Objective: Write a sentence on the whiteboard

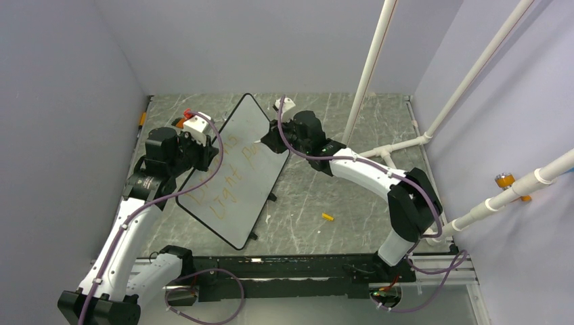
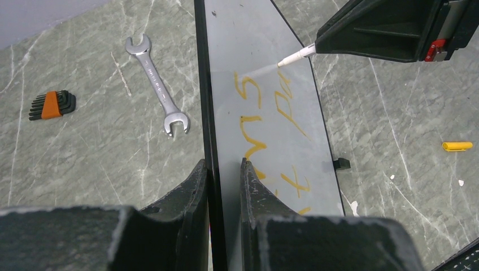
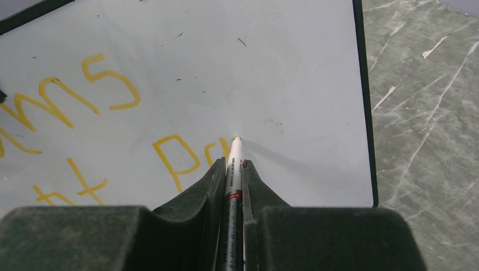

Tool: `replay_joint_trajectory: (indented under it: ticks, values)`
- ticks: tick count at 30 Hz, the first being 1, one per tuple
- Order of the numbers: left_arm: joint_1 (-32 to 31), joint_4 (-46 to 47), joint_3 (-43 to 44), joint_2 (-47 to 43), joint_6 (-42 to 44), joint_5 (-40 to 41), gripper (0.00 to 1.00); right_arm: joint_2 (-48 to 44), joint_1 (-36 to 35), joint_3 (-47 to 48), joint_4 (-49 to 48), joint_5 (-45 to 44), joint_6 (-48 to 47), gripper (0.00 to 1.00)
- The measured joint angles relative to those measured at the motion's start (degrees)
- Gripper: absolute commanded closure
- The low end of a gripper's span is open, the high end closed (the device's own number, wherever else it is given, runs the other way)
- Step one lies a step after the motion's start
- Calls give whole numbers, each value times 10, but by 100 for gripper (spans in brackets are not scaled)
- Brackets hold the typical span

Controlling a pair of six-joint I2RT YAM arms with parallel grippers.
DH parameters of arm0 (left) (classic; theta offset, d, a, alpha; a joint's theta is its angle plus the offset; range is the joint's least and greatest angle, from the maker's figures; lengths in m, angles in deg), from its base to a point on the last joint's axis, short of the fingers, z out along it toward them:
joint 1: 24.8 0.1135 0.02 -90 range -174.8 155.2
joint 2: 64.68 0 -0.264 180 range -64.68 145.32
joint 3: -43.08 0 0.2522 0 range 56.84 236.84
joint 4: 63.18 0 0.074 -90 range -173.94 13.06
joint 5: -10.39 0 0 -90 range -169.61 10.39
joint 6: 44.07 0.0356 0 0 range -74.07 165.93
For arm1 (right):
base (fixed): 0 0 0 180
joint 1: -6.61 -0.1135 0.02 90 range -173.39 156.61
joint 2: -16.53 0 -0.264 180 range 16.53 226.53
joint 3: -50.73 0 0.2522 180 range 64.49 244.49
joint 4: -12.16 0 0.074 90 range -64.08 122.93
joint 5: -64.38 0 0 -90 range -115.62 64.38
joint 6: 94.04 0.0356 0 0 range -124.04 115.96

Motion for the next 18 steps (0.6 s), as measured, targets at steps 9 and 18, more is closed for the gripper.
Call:
replay_joint_trajectory:
  ticks: [9,18]
  values:
    - [0,0,0,0,0,1,100,18,11,25,0,0,-1,100]
    - [0,0,0,0,0,1,100,20,13,30,1,-2,-3,100]
